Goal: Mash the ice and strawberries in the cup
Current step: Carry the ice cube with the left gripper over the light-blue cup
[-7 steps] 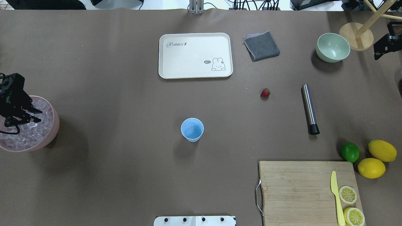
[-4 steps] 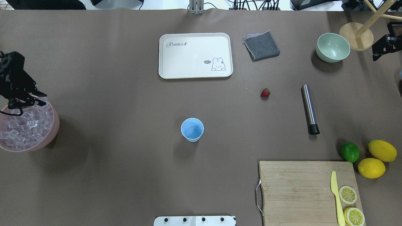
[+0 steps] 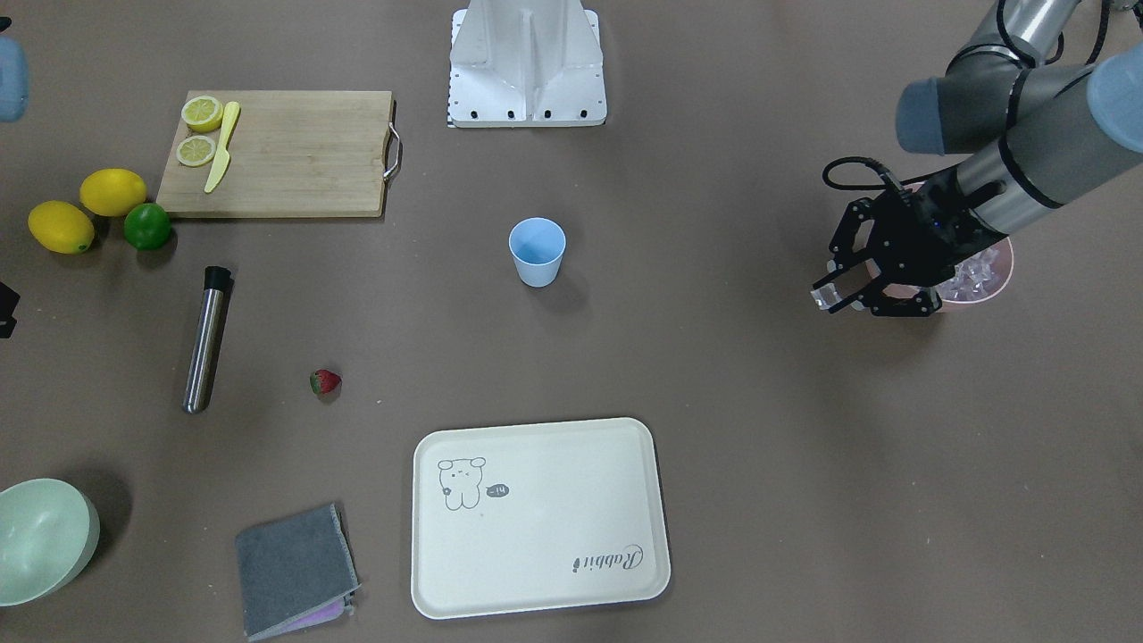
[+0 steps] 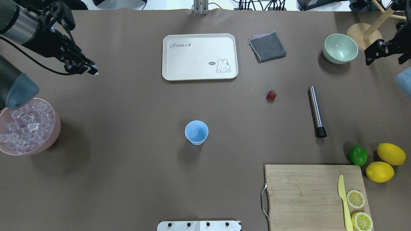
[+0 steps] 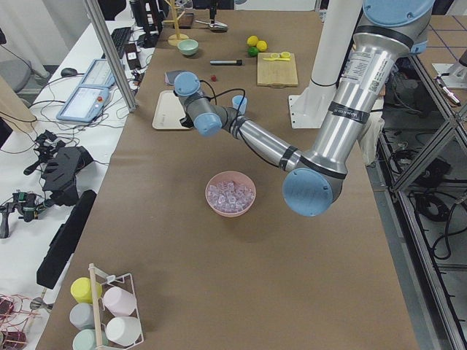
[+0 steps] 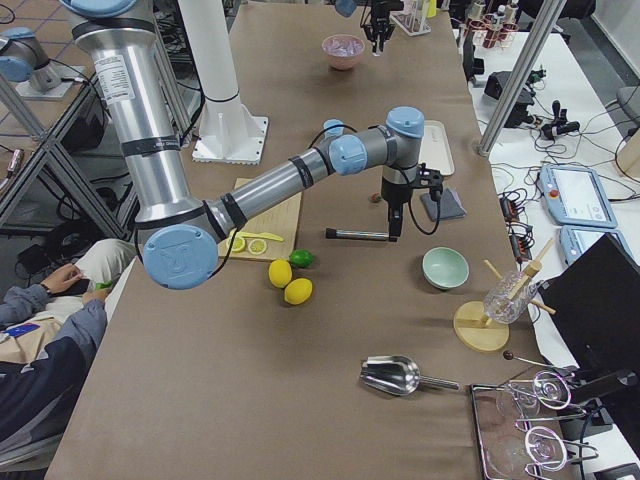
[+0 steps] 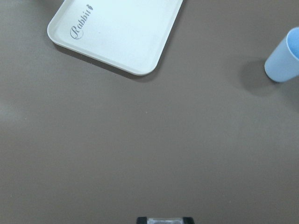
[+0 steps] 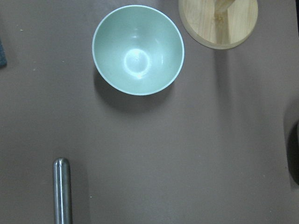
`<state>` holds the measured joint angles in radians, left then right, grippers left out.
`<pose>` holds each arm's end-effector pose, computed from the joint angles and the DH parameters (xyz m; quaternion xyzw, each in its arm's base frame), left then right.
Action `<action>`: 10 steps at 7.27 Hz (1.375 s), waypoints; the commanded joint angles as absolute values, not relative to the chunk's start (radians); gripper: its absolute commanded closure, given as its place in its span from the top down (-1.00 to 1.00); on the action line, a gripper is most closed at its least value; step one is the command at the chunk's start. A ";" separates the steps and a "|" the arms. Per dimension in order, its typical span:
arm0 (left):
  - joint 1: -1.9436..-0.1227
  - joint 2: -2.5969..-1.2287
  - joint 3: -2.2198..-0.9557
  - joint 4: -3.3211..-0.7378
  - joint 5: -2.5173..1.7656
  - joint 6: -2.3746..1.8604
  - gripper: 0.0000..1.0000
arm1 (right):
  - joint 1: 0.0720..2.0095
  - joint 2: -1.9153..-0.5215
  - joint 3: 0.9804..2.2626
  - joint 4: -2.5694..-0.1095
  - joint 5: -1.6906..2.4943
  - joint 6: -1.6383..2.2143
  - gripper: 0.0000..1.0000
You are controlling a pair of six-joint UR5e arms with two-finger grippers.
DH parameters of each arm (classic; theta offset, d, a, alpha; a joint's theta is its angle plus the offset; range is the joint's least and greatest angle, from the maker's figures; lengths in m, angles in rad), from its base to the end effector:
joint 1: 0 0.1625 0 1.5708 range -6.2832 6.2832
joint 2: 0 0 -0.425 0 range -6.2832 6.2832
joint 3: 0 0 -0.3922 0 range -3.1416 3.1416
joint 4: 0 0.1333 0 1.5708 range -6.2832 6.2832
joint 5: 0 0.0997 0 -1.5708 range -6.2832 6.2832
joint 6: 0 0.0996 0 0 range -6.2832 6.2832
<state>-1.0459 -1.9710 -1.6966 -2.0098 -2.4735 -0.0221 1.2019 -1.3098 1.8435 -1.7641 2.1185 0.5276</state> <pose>0.2591 -0.5575 0.3102 0.2977 0.4848 0.3943 0.7217 -0.1295 -0.5607 0.4205 0.0314 -0.3109 0.0295 0.9495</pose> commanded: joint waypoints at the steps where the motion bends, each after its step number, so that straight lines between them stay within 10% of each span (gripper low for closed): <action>1: -0.968 -2.055 -1.700 -2.043 -2.421 -0.304 -1.00 | 1.167 -1.275 1.867 -1.764 2.108 0.523 0.99; 10: -0.513 -2.098 -1.690 -2.387 -1.939 -0.719 -1.00 | 1.167 -1.295 1.850 -1.766 2.014 0.520 0.99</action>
<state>-0.5557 -2.0874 -1.6947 -2.3801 -1.9810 -0.7072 1.1672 -1.2907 1.8497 -1.7656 2.0332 0.5186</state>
